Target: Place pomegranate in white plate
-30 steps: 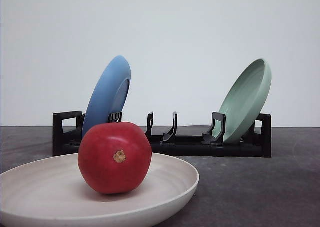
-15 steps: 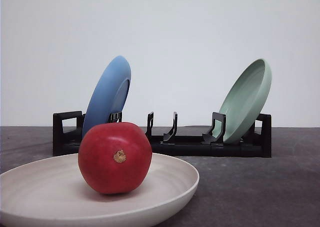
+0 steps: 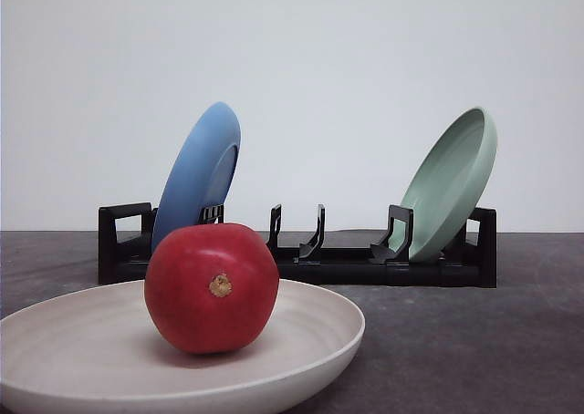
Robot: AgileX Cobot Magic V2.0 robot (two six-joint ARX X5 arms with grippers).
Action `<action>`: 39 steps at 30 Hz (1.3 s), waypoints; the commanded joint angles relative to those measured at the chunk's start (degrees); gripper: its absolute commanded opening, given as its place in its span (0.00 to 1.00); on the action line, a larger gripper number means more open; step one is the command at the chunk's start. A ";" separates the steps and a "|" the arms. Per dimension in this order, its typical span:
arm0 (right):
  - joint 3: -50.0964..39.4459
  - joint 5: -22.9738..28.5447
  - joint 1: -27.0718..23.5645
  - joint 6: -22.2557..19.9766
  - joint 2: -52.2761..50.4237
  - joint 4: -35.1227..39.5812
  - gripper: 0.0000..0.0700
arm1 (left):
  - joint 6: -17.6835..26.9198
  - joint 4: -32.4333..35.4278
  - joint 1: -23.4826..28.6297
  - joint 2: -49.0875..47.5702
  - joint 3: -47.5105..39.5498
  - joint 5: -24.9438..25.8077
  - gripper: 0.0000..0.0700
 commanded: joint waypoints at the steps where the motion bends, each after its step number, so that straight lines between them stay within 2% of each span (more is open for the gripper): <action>1: 0.70 0.21 0.59 0.26 0.17 0.57 0.01 | 5.80 3.63 5.65 -0.99 -2.94 -0.50 0.00; 5: 0.70 0.24 0.59 0.26 0.17 0.59 0.01 | 15.30 17.08 17.57 -5.08 -13.61 1.86 0.00; 7: 0.70 0.24 0.59 0.26 0.17 0.57 0.01 | 20.70 25.42 23.19 -7.29 -18.94 6.27 0.00; 9: 0.70 0.24 0.59 0.26 0.17 0.57 0.01 | 23.95 31.71 28.35 -9.20 -23.57 11.24 0.00; 13: 0.70 0.24 0.59 0.26 0.17 0.59 0.01 | 25.51 38.66 37.42 -12.97 -31.59 20.00 0.00; 18: 0.70 0.24 0.59 0.26 0.17 0.57 0.01 | 25.49 42.64 45.20 -17.19 -39.68 26.35 0.00; 22: 0.70 0.24 0.59 0.26 0.17 0.57 0.01 | 25.47 45.45 49.07 -18.21 -44.34 29.85 0.00; 24: 0.70 0.24 0.59 0.26 0.17 0.58 0.01 | 25.53 44.61 50.41 -18.21 -45.05 31.55 0.00; 30: 0.70 0.24 0.59 0.26 0.17 0.59 0.01 | 26.77 43.80 52.65 -18.21 -45.04 31.72 0.00; 39: 0.70 0.24 0.59 0.26 0.17 0.59 0.01 | 26.81 42.47 52.76 -18.21 -45.04 31.74 0.00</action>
